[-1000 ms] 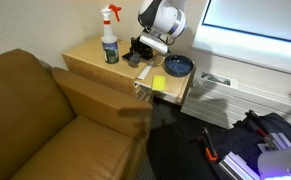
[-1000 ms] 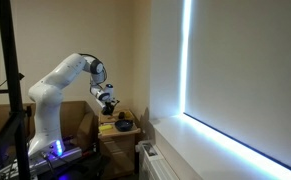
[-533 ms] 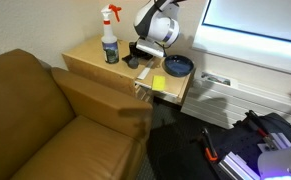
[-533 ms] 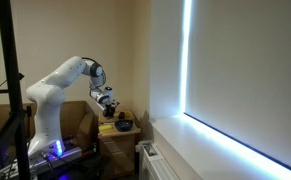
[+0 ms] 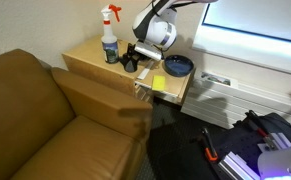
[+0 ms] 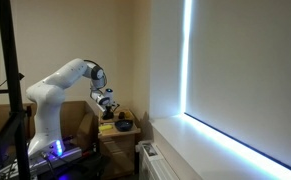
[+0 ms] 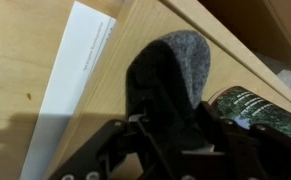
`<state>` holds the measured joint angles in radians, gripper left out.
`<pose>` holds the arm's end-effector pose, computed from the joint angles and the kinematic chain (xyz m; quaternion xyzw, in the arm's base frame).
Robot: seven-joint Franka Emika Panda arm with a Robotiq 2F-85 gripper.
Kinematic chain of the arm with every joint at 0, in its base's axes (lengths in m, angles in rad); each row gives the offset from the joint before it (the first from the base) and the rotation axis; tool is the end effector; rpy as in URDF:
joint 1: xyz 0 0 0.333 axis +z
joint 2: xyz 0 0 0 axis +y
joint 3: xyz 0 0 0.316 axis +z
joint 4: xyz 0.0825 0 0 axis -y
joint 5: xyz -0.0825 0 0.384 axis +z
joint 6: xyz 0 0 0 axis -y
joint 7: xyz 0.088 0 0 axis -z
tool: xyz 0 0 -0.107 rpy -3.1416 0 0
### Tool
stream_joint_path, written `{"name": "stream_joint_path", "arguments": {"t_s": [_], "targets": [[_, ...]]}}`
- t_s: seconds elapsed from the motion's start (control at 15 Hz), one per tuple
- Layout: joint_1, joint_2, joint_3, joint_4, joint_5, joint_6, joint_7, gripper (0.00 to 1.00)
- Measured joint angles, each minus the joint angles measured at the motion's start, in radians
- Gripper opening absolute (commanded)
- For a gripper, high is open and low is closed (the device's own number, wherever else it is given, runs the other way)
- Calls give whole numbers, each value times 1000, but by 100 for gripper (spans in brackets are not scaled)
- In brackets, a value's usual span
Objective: Pick the socks and put them in the bowl, then pick them from the bowl and put them on the cabinet top
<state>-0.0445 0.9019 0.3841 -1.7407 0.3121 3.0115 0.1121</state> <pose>0.6593 0.1757 0.1246 -0.9561 0.1325 -0.1427 0.2190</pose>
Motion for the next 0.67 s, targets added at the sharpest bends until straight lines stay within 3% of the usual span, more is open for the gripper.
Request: {"name": "stream_joint_path", "arguments": {"t_s": [0.2, 0.53, 0.67], "targets": [[-5, -19, -13, -14, 0, 0, 1, 99], [-7, -178, -88, -169, 2, -43, 57, 100], [-32, -264, -81, -258, 31, -59, 57, 100]]}}
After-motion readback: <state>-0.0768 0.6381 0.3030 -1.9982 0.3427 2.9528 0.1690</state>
